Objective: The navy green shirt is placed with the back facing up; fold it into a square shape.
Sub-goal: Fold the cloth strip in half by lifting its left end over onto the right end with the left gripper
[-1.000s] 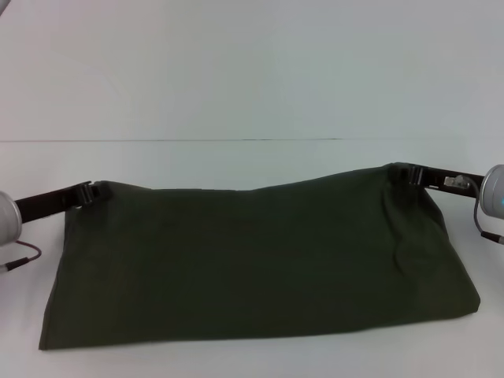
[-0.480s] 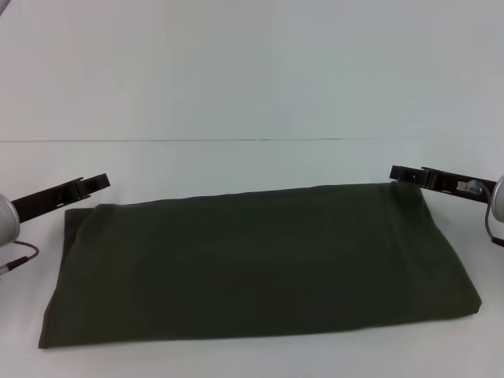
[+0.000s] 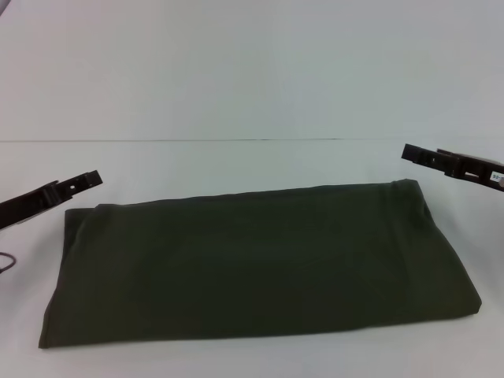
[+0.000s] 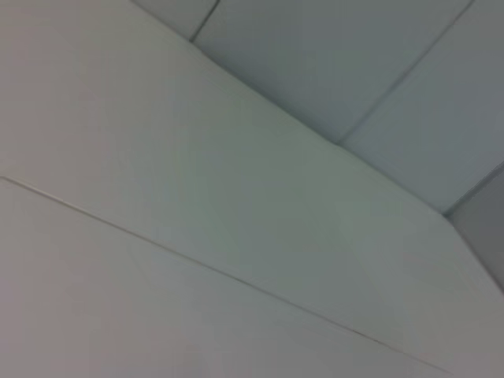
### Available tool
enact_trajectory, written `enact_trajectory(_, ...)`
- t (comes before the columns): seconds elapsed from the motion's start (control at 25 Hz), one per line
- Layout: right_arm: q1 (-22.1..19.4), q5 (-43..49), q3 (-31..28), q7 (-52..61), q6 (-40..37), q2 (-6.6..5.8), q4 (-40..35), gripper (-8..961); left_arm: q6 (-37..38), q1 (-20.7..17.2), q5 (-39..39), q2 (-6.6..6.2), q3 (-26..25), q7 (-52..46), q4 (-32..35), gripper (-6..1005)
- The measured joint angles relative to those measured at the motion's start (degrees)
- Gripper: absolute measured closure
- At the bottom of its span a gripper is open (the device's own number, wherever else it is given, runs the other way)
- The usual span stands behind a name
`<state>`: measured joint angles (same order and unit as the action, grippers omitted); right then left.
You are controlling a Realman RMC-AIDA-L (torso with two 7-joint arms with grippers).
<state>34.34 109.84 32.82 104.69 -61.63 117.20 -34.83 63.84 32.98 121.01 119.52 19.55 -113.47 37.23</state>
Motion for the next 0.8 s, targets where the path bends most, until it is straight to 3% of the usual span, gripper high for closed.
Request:
enact_trajectory(0.08,-0.51,-0.84,0.26,-4.5,-6.96,-0.62,-1.39,110,5.35,-1.19,-0.1,-2.11,-0.03,-2.01,-0.56,273)
enact_trajectory(0.12,-0.58,-0.82,0.46,-6.07,-9.46,-0.73,-2.18,98,5.35,-1.19,-0.1,-2.11,-0.03,-2.01,-0.56,245)
enact_trajectory(0.16,-0.63,-0.59,0.67,-7.74,-11.65,-0.77,-2.96,86,10.51,-2.37,-0.01,-4.62,0.1,-5.45,-1.19,216)
enact_trajectory(0.2,-0.66,-0.22,1.09,-9.58,-14.0,-0.63,-4.0,74,11.09,-2.5,-0.01,-4.9,0.12,-5.82,-1.26,188)
enact_trajectory(0.28,-0.69,0.2,2.72,-12.81,-17.02,-0.25,-5.43,51,17.1,-3.66,-0.05,-7.49,0.1,-7.45,-1.89,160)
enact_trajectory(0.48,0.03,0.32,11.13,-21.86,-18.03,1.96,-5.97,40,22.13,-4.43,0.57,-9.1,0.19,-8.62,-2.0,163)
enact_trajectory(0.6,0.86,-0.47,16.98,-27.16,-14.84,3.08,-4.17,41,24.41,-4.48,0.75,-9.3,0.7,-8.75,-2.16,164)
enact_trajectory(0.8,3.32,-1.45,26.27,-28.83,-7.03,2.91,-0.55,42,25.72,-4.23,0.82,-9.56,4.31,-9.18,-2.48,166)
